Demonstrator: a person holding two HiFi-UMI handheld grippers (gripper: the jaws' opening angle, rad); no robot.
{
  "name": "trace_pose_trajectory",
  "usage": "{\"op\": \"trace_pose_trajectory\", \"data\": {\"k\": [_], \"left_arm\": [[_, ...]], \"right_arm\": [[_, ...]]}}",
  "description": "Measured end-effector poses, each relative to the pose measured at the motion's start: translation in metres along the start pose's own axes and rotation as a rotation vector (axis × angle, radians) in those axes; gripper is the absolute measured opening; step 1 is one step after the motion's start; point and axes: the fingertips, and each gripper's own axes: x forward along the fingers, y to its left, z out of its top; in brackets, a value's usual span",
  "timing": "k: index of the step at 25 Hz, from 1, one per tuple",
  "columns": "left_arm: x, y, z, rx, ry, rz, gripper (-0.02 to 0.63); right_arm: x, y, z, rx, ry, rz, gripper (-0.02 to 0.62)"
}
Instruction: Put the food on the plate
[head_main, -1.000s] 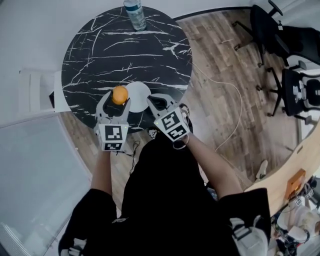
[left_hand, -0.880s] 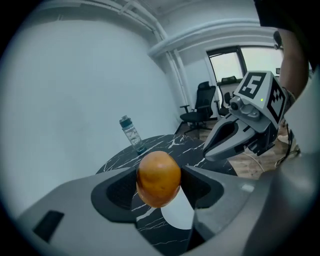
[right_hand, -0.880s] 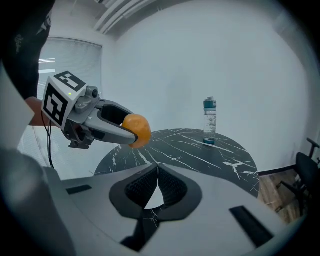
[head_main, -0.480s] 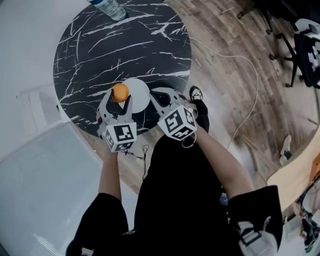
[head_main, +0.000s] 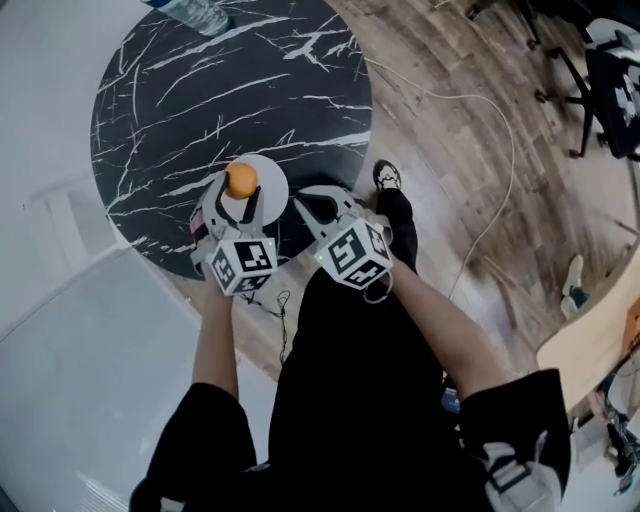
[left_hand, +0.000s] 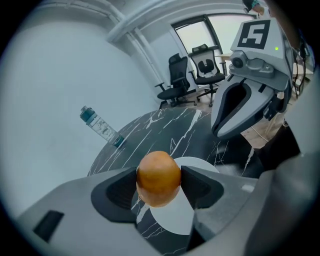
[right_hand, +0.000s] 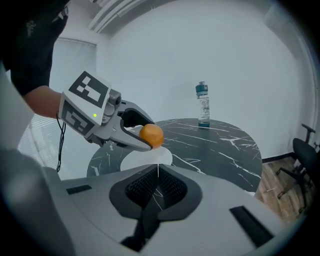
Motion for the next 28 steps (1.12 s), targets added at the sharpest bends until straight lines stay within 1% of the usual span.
{"op": "trace_pose_trajectory", "data": {"k": [3, 5, 7, 10, 11, 14, 17, 19, 21, 24, 28], "left_arm": [[0.005, -0.007, -0.003, 0.021, 0.017, -0.012, 0.273], [0.008, -0.010, -0.006, 0.050, 0.036, -0.014, 0.273], [0.010, -0.011, -0.011, 0.102, 0.063, -0.010, 0.273], [0.015, -0.013, -0.019, 0.207, 0.111, -0.005, 0.273], [0.017, -0.015, -0.021, 0.220, 0.117, -0.009, 0.273], [0.018, -0.018, -0.024, 0.194, 0.110, -0.021, 0.273], [0.019, -0.018, -0.024, 0.195, 0.100, -0.012, 0.273], [0.019, -0.019, -0.023, 0.180, 0.088, -0.012, 0.275], [0.019, -0.021, -0.022, 0.162, 0.080, -0.019, 0.275], [0.019, -0.023, -0.022, 0.153, 0.074, -0.023, 0.275], [0.016, -0.024, -0.021, 0.147, 0.067, -0.017, 0.275]], "right_arm": [[-0.001, 0.000, -0.003, 0.002, 0.008, 0.005, -0.002], [-0.002, -0.001, -0.002, 0.001, 0.012, 0.011, -0.002], [-0.002, -0.002, 0.000, 0.004, 0.015, 0.016, -0.002], [-0.001, -0.006, -0.001, -0.001, 0.017, 0.008, -0.002], [-0.001, -0.007, -0.002, -0.003, 0.020, 0.006, -0.002], [-0.001, -0.007, -0.005, -0.004, 0.034, 0.004, -0.002], [-0.002, -0.008, -0.006, 0.003, 0.043, -0.001, -0.002], [-0.003, -0.008, -0.005, 0.009, 0.043, -0.006, -0.002], [-0.004, -0.007, -0.004, 0.020, 0.043, -0.007, -0.002], [-0.004, -0.003, 0.002, 0.040, 0.041, 0.004, 0.000], [-0.003, 0.000, 0.008, 0.040, 0.042, 0.013, 0.000]]}}
